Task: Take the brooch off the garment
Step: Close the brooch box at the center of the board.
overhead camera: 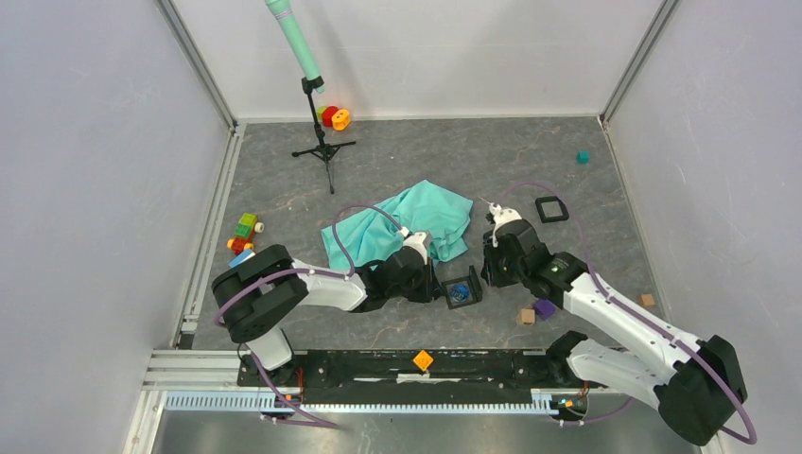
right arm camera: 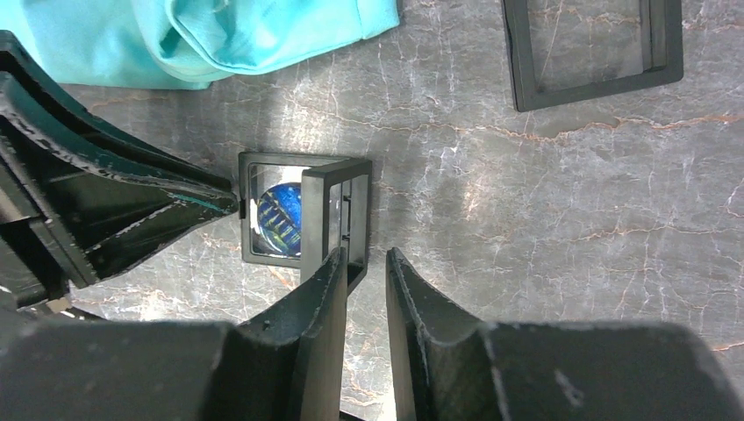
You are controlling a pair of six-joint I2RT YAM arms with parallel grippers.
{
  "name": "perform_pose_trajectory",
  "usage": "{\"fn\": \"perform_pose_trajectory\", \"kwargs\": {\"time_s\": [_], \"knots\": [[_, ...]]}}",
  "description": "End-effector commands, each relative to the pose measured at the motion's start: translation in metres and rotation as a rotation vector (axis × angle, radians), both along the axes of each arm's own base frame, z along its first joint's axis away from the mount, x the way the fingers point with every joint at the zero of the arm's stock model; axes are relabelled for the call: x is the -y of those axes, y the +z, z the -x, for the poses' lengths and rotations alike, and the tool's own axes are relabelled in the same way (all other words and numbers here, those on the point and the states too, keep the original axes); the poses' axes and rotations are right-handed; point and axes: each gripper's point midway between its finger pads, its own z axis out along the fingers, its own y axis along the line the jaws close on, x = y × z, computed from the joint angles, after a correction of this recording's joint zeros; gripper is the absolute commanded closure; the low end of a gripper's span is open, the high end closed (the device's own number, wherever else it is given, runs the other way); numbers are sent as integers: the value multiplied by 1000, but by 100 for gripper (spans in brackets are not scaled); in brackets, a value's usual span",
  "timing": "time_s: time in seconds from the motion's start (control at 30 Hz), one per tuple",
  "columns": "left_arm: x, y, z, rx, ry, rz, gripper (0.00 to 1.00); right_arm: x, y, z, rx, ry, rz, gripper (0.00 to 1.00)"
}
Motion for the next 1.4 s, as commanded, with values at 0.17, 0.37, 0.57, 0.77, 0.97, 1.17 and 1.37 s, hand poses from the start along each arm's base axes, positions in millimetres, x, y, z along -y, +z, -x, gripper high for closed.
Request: {"fn": "perform_pose_trajectory", "kwargs": {"time_s": [0.17, 0.37, 0.57, 0.77, 0.97, 1.17, 1.37], "knots": [[1, -3, 3, -22, -3, -26, 77, -21, 27, -6, 60, 70, -107, 72], [2, -4, 2, -26, -4, -30, 79, -25, 13, -1, 29, 89, -117, 74], [3, -6, 2, -29, -3, -34, 79, -28, -1, 4, -8, 107, -123, 80], [5, -5, 1, -26, -5, -32, 80, -35, -9, 10, -31, 131, -160, 87], [11, -6, 4, -44, -31, -21, 81, -43, -23, 19, -73, 161, -199, 100], [13, -5, 4, -44, -35, -10, 81, -46, -28, 22, -83, 174, -198, 94], [2, 11, 3, 4, -23, -2, 81, -49, -19, 21, -49, 205, -150, 83]]}}
